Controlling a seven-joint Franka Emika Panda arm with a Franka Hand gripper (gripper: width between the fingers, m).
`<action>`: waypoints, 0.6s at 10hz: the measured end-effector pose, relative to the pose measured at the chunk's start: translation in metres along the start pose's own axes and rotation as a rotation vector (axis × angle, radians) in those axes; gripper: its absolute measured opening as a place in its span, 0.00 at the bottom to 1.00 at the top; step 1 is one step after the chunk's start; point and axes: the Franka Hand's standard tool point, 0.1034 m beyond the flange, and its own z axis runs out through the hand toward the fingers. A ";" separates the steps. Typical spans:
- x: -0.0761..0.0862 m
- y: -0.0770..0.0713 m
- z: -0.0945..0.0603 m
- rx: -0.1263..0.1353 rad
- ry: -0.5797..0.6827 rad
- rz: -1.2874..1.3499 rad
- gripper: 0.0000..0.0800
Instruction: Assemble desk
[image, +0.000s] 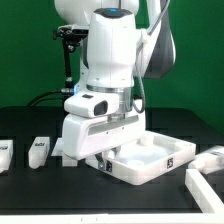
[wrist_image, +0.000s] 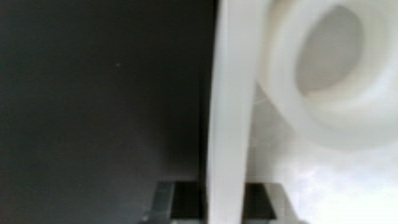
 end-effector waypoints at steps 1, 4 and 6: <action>0.000 0.000 0.000 0.000 0.000 0.000 0.07; -0.004 0.003 -0.014 0.013 -0.002 -0.016 0.07; -0.005 0.008 -0.036 0.044 -0.021 0.046 0.07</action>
Offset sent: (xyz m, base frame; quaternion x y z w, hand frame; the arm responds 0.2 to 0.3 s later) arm -0.0109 -0.0060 0.0301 0.0209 -0.0051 -0.0541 0.9983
